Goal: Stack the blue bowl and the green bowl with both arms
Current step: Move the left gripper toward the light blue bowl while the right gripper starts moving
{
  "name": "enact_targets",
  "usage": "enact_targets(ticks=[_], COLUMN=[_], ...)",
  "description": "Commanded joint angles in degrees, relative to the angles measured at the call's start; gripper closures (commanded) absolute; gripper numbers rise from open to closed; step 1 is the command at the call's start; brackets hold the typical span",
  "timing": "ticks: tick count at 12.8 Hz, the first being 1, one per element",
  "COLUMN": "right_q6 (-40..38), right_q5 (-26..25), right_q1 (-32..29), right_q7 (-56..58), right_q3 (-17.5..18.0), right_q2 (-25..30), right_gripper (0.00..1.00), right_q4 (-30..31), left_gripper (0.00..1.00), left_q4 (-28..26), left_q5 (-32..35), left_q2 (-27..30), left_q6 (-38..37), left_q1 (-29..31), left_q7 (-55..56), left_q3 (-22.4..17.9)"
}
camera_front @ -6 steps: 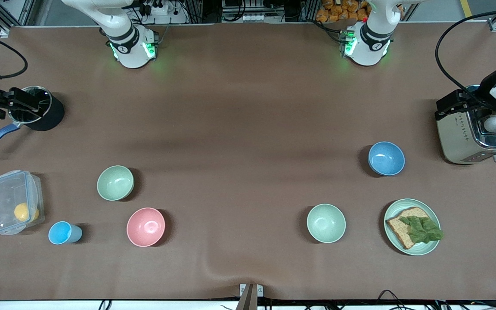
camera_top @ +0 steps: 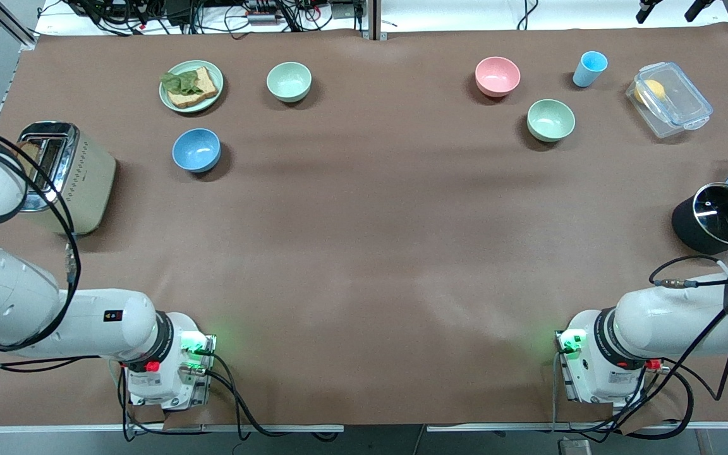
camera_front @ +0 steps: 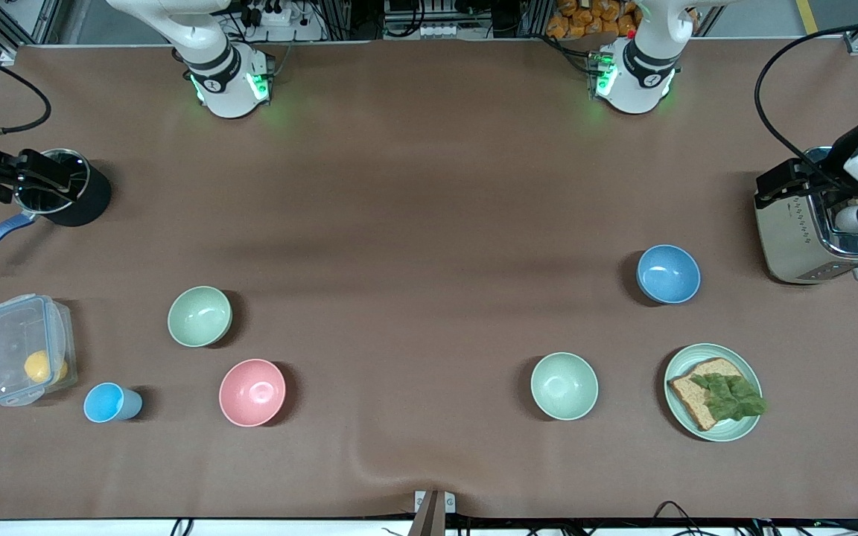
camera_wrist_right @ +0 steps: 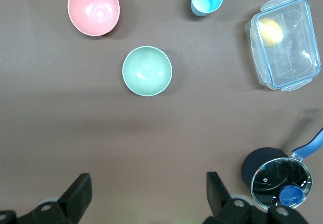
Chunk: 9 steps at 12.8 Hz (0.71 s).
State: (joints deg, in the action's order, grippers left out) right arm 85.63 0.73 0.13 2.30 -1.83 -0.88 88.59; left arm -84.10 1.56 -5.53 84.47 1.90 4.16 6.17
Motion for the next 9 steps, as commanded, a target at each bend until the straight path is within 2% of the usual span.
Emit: enact_targets(ticks=[1, 4, 6, 7, 9], right_q6=[-0.20, 0.24, 0.59, 1.20, 5.84], right_q5=[0.50, 0.50, 0.50, 0.58, 0.58], right_q1=[-1.19, -1.62, -2.59, -2.85, -2.86], right_q7=[-1.07, -0.98, -0.81, -0.81, -0.81], right_q3=[1.03, 0.77, 0.68, 0.68, 0.68], right_q2=[0.79, -0.87, -4.72, -6.83, -10.00], right_gripper=[0.00, 0.00, 0.00, 0.00, 0.00], right_q4=[0.09, 1.32, 1.94, 2.81, 4.92], left_gripper=[0.00, 0.00, 0.00, 0.00, 0.00], left_q4=[-2.10, -15.17, -22.82, -26.43, -33.20], left_q5=[1.08, 1.16, 2.21, 5.26, 6.09], left_q2=[-3.16, -2.91, -2.73, -2.64, -2.73], left_q6=[1.21, 16.55, 26.66, 31.76, 40.64], left_q1=[1.96, 3.45, 3.63, 3.81, 4.25], left_q7=[-0.56, -0.73, -1.17, -3.17, -3.55], left_q3=[0.07, 0.07, 0.16, 0.25, 0.25])
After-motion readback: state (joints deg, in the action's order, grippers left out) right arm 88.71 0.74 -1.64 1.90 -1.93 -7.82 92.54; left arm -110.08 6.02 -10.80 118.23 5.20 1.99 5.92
